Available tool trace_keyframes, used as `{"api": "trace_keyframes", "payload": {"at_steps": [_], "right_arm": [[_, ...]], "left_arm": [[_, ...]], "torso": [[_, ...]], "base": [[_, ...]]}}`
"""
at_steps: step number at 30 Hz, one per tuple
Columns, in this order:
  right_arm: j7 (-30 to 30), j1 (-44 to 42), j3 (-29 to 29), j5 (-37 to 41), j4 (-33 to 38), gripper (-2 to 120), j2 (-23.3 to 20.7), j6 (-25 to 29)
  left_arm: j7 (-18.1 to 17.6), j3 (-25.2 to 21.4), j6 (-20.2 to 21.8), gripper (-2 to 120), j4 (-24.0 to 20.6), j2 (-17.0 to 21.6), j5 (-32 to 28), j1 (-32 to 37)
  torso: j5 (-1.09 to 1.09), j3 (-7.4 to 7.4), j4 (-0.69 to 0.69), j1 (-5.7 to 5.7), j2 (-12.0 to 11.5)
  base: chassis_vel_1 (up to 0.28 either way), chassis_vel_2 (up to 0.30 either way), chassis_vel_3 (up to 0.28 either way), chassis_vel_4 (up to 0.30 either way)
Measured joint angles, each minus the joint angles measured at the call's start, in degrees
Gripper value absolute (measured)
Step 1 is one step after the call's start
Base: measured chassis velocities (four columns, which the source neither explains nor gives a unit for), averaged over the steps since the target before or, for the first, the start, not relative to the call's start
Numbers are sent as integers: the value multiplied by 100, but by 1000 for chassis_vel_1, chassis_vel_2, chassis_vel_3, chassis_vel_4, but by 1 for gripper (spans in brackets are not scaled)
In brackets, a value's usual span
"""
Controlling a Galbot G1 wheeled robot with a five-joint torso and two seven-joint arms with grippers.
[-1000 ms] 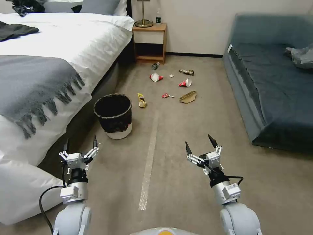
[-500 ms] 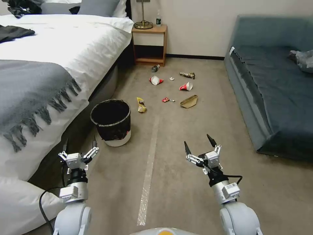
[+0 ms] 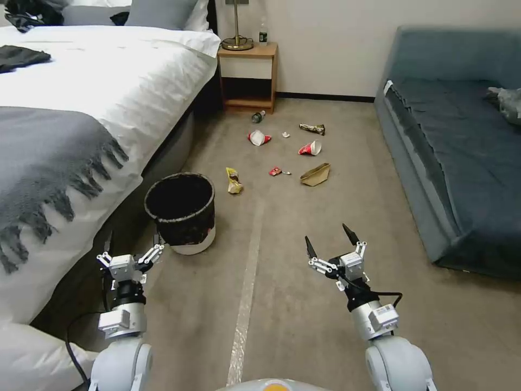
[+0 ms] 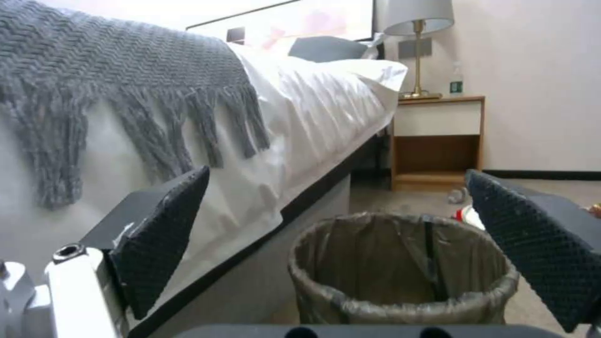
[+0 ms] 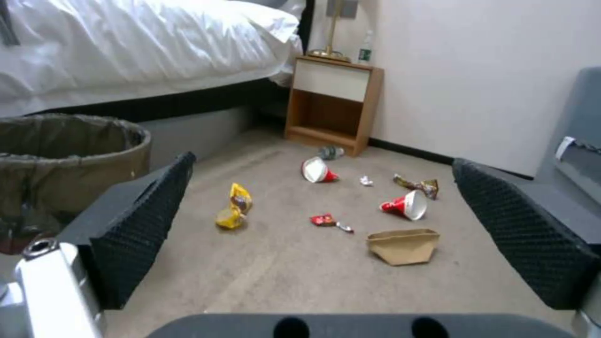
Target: Pick up the trash can from the floor.
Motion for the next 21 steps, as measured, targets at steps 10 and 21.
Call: {"api": "trace_keyframes", "payload": {"at_steps": [10, 21], "right_arm": [[-12, -14, 0, -2, 5, 100, 1, 12], [-37, 15, -9, -2, 7, 100, 5, 20]], "left_arm": [[-16, -7, 0, 100, -6, -1, 0, 15], [-88, -16, 5, 100, -20, -3, -7, 13]], "torso": [[0, 0, 0, 0, 0], [0, 0, -1, 0, 0]], "base": [[-69, 70, 62, -68], [-82, 66, 75, -72]]}}
